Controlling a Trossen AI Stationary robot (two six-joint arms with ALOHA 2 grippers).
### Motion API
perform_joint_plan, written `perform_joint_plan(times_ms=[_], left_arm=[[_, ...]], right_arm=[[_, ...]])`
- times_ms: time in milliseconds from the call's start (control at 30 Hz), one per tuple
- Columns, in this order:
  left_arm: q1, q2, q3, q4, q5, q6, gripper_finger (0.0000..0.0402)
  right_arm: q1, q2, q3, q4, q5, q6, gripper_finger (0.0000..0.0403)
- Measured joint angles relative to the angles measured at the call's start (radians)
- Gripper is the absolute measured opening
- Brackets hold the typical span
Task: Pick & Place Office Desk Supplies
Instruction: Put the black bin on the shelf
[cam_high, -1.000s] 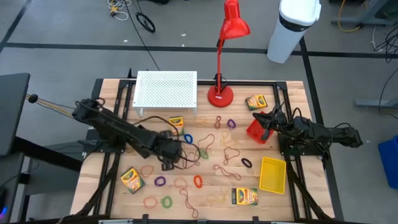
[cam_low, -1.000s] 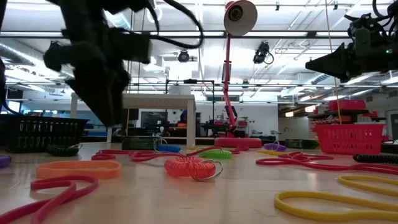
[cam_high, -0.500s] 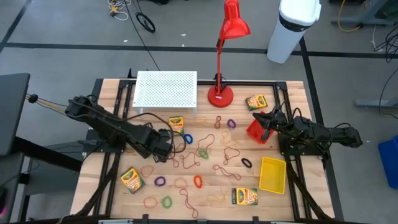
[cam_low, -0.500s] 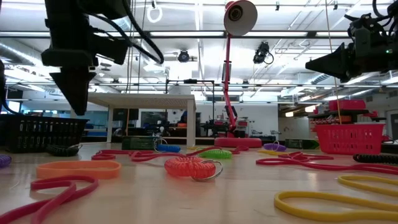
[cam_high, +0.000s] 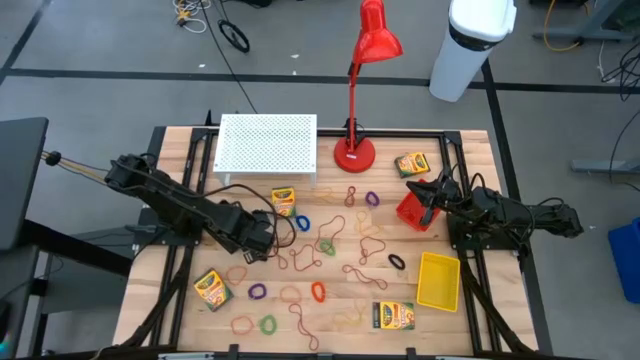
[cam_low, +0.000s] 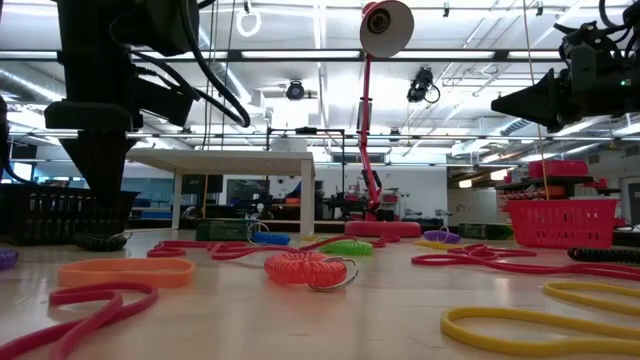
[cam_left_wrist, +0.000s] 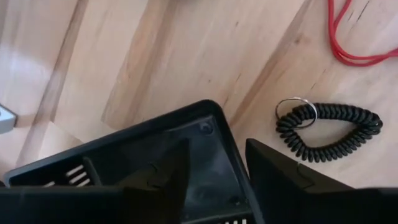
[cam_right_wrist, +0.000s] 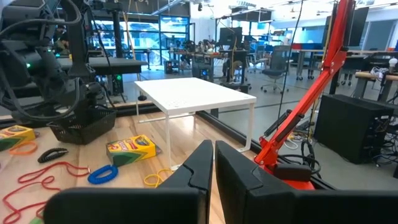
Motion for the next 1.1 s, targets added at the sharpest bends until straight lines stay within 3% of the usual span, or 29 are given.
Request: perform_joint_plan(times_ms=[400, 633, 867, 1100], left_arm=[[-0.005, 0.0, 0.007, -0.003, 0.04, 0.069, 0.0014], [-0.044, 0.0, 0.088, -0.017, 0.035, 0.124, 0.0033], [-0.113, 0.0, 0.169, -0.029, 0.033, 0.166, 0.0015], [-0.18, 0.0, 0.233, -0.044, 0.029, 0.178, 0.0024]], right_arm=[[0.0, 0.0, 0.0, 0.0, 0.0, 0.0, 0.0028], [0.0, 0.0, 0.0, 0.0, 0.0, 0.0, 0.0028], [0.0, 0.0, 0.0, 0.0, 0.0, 0.0, 0.0028], [0.0, 0.0, 0.0, 0.0, 0.0, 0.0, 0.0028]])
